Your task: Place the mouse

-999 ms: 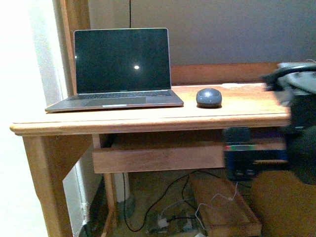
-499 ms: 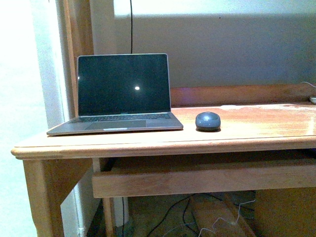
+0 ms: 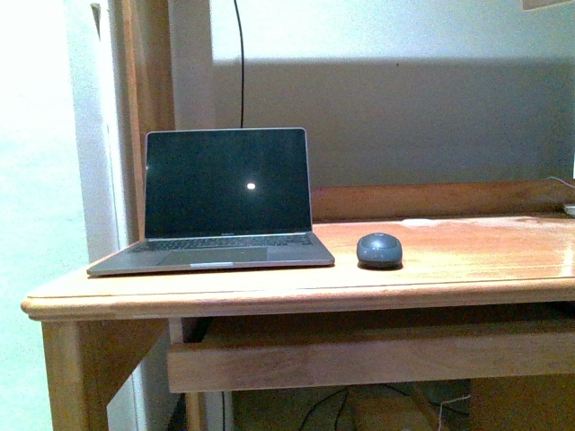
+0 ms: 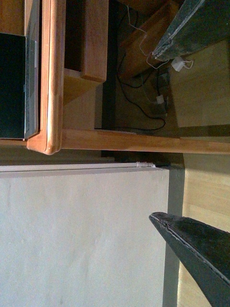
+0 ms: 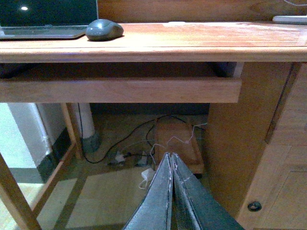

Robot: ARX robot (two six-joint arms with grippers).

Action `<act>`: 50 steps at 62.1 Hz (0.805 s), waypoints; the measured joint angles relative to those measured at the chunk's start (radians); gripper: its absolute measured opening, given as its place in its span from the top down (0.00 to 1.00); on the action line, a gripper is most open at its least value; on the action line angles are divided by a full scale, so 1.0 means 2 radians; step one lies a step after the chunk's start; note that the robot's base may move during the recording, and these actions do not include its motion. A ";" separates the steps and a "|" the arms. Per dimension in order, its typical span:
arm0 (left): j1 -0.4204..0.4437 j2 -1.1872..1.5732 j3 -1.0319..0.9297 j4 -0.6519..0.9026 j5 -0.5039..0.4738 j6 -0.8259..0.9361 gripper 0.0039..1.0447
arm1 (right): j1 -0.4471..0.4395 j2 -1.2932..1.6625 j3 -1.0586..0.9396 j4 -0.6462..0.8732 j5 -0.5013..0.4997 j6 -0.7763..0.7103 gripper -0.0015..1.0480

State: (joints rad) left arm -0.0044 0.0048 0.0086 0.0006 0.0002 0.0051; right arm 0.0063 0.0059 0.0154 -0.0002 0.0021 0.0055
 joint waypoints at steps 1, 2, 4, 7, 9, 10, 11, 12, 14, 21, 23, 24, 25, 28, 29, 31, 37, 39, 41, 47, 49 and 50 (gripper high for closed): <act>0.000 0.000 0.000 0.000 0.000 0.000 0.07 | 0.000 0.000 0.000 0.000 0.000 0.000 0.97; 0.000 0.000 0.000 0.000 0.000 0.000 0.07 | 0.000 0.000 0.000 0.000 0.000 0.000 0.97; 0.000 0.000 0.000 0.000 0.000 0.000 0.07 | -0.001 0.000 0.000 0.000 0.000 0.000 0.97; 0.000 0.000 0.000 0.000 0.000 0.000 0.07 | -0.001 0.000 0.000 0.000 0.000 -0.001 0.95; 0.000 0.000 0.000 0.000 0.000 0.000 0.07 | -0.001 0.000 0.000 0.000 0.000 -0.001 0.90; 0.000 0.000 0.000 0.000 0.000 0.000 0.07 | -0.001 0.000 0.000 0.000 0.000 -0.001 0.87; 0.000 0.000 0.000 0.000 0.000 0.000 0.07 | -0.001 0.000 0.000 0.000 0.000 -0.001 0.83; 0.000 0.000 0.000 0.000 0.000 0.000 0.07 | -0.001 0.000 0.000 0.000 0.000 -0.001 0.82; 0.000 0.000 0.000 0.000 0.000 0.000 0.07 | -0.001 0.000 0.000 0.000 0.000 -0.001 0.75; 0.000 0.000 0.000 0.000 0.000 0.000 0.07 | -0.001 0.000 0.000 0.000 0.000 -0.001 0.57; 0.000 0.000 0.000 0.000 0.000 0.000 0.07 | -0.001 0.000 0.000 0.000 0.000 -0.001 0.52; 0.000 0.000 0.000 0.000 0.000 0.000 0.07 | -0.001 0.000 0.000 0.000 0.000 -0.001 0.49; 0.000 0.000 0.000 0.000 0.000 0.000 0.07 | -0.001 0.000 0.000 0.000 0.000 -0.001 0.47; 0.000 0.000 0.000 0.000 0.000 0.000 0.07 | -0.001 0.000 0.000 0.000 0.000 -0.001 0.39; 0.000 0.000 0.000 0.000 0.000 0.000 0.07 | -0.001 0.000 0.000 0.000 0.000 -0.001 0.36; 0.000 0.000 0.000 0.000 0.000 0.000 0.07 | -0.001 0.000 0.000 0.000 0.000 -0.001 0.31; 0.000 0.000 0.000 0.000 0.000 0.000 0.07 | -0.001 0.000 0.000 0.000 0.000 -0.001 0.15; 0.000 0.000 0.000 0.000 0.000 0.000 0.07 | -0.001 0.000 0.000 0.000 0.000 -0.001 0.10; 0.000 0.000 0.000 0.000 0.000 0.000 0.07 | -0.001 0.000 0.000 0.000 0.000 -0.001 0.06; 0.000 0.000 0.000 0.000 0.000 0.000 0.07 | -0.002 0.000 0.000 0.000 0.000 -0.001 0.07; 0.000 0.000 0.000 0.000 0.000 0.000 0.07 | -0.002 0.000 0.000 0.000 0.000 -0.001 0.07; 0.000 0.000 0.000 0.000 0.000 0.000 0.07 | -0.002 0.000 0.000 0.000 0.000 -0.001 0.07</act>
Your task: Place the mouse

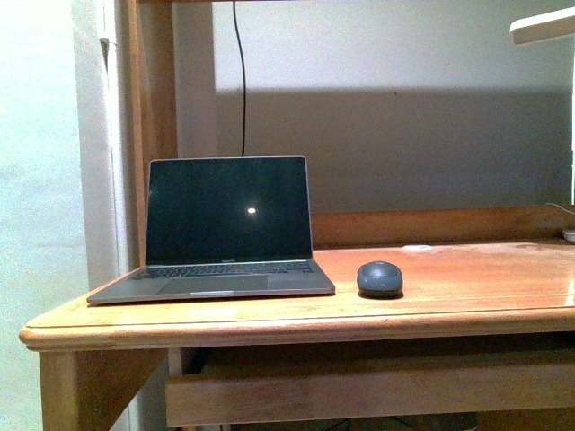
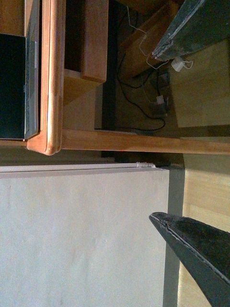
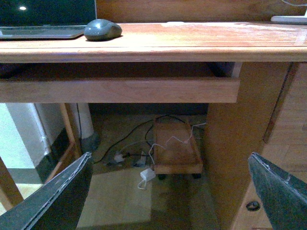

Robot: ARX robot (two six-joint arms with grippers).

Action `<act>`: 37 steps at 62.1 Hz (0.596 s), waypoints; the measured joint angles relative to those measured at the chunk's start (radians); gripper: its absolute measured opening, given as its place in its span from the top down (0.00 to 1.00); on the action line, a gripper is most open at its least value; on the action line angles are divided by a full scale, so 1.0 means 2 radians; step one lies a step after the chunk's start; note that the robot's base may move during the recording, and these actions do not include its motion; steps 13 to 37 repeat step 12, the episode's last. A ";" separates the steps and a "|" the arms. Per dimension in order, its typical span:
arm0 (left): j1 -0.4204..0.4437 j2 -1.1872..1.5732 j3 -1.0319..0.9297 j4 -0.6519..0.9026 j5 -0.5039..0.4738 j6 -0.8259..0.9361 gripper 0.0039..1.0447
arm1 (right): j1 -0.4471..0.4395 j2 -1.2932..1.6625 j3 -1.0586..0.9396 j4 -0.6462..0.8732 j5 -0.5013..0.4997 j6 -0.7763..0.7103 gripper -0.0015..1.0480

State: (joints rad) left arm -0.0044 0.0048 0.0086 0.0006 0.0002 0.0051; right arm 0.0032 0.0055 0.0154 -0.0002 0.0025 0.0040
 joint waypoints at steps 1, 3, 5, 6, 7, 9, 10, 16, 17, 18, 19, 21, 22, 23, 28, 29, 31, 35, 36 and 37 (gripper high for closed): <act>0.000 0.000 0.000 0.000 0.000 0.000 0.07 | 0.000 0.000 0.000 0.000 0.000 0.000 0.07; 0.000 0.000 0.000 0.000 0.000 0.000 0.07 | 0.000 0.000 0.000 0.000 0.000 0.000 0.07; 0.000 0.000 0.000 0.000 0.000 0.000 0.07 | 0.000 0.000 0.000 0.000 0.000 0.000 0.07; 0.000 0.000 0.000 0.000 0.000 0.000 0.07 | 0.000 0.000 0.000 0.000 0.000 0.000 0.07; 0.000 0.000 0.000 0.000 0.000 0.000 0.07 | 0.000 0.000 0.000 0.000 0.000 0.000 0.07; 0.000 0.000 0.000 0.000 0.000 0.000 0.07 | 0.000 0.000 0.000 0.000 0.000 0.000 0.07; 0.000 0.000 0.000 0.000 0.000 0.000 0.07 | 0.000 0.000 0.000 0.000 0.000 0.000 0.07; 0.000 0.000 0.000 0.000 0.000 0.000 0.07 | 0.000 0.000 0.000 0.000 0.000 0.000 0.07; 0.000 0.000 0.000 0.000 0.000 0.000 0.07 | 0.000 0.000 0.000 0.000 0.000 0.000 0.07; 0.000 0.000 0.000 0.000 0.000 0.000 0.07 | 0.000 0.000 0.000 0.000 0.000 0.000 0.07; 0.000 0.000 0.000 0.000 0.000 0.000 0.07 | 0.000 0.000 0.000 0.000 0.000 0.000 0.07; 0.000 0.000 0.000 0.000 0.000 0.000 0.07 | 0.000 0.000 0.000 0.000 0.000 0.000 0.07; 0.000 0.000 0.000 0.000 0.000 0.000 0.07 | 0.000 0.000 0.000 0.000 0.000 0.000 0.07; 0.000 0.000 0.000 0.000 0.000 0.000 0.07 | 0.000 0.000 0.000 0.000 0.000 0.000 0.07; 0.000 0.000 0.000 0.000 0.000 0.000 0.07 | 0.000 0.000 0.000 0.000 0.000 0.000 0.07; 0.000 0.000 0.000 0.000 0.000 0.000 0.07 | 0.000 0.000 0.000 0.000 0.000 0.000 0.07; 0.000 0.000 0.000 0.000 0.000 0.000 0.07 | 0.000 0.000 0.000 0.000 0.000 0.000 0.07; 0.000 0.000 0.000 0.000 0.000 0.000 0.07 | 0.000 0.000 0.000 0.000 0.000 0.000 0.07; 0.000 0.000 0.000 0.000 0.000 0.000 0.07 | 0.000 0.000 0.000 0.000 0.000 0.000 0.07; 0.000 0.000 0.000 0.000 0.000 0.000 0.07 | 0.000 0.000 0.000 0.000 0.000 0.000 0.07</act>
